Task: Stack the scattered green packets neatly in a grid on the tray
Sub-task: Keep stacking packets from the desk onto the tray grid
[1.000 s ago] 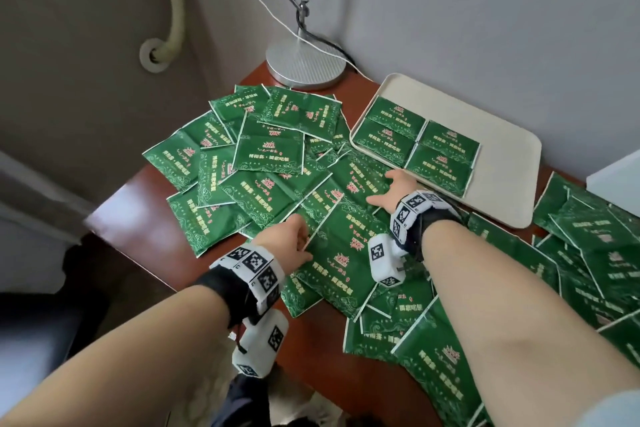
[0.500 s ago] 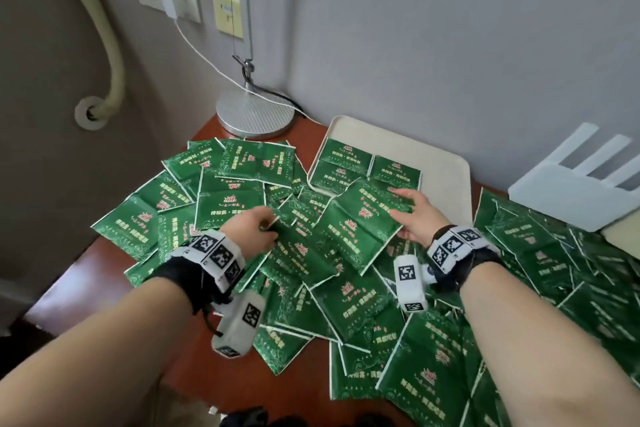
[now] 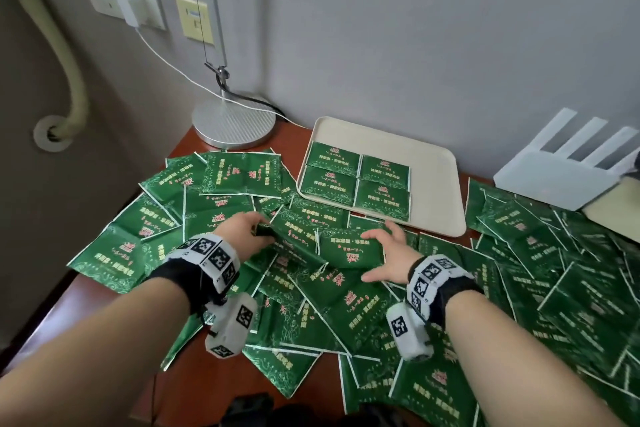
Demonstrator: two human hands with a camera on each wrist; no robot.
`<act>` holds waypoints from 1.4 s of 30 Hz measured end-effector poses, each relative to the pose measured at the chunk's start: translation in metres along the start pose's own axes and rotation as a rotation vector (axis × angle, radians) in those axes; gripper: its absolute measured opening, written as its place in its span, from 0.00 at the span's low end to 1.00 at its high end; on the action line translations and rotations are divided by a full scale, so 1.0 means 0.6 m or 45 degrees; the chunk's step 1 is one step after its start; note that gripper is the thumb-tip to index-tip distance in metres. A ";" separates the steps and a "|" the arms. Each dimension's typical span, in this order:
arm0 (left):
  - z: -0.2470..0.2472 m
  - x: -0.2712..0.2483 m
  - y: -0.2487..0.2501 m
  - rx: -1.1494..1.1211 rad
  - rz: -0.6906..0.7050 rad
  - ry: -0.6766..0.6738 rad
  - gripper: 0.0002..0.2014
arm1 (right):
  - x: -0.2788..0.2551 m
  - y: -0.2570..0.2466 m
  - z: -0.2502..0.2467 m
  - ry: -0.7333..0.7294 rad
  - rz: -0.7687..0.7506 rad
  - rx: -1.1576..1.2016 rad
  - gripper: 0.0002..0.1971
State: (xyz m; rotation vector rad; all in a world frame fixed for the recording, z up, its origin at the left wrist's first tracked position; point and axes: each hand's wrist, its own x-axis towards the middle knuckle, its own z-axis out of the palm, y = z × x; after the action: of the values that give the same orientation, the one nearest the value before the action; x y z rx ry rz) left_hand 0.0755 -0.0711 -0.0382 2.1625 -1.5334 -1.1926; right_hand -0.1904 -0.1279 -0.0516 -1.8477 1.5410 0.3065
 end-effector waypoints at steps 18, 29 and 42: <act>-0.027 0.026 0.009 -0.308 0.174 -0.044 0.07 | -0.010 0.018 0.025 0.222 -0.086 -0.497 0.27; -0.022 0.020 -0.006 -0.328 0.250 -0.051 0.09 | 0.010 -0.012 0.033 0.224 -0.091 -0.461 0.31; -0.027 0.052 0.007 -0.360 0.147 -0.025 0.01 | 0.013 0.019 -0.023 0.490 0.016 0.232 0.22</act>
State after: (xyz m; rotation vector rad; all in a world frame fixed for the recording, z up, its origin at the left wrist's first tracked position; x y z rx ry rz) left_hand 0.0880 -0.1041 -0.0405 1.8622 -1.3806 -1.3063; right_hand -0.2024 -0.1434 -0.0505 -1.8238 1.7683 -0.1921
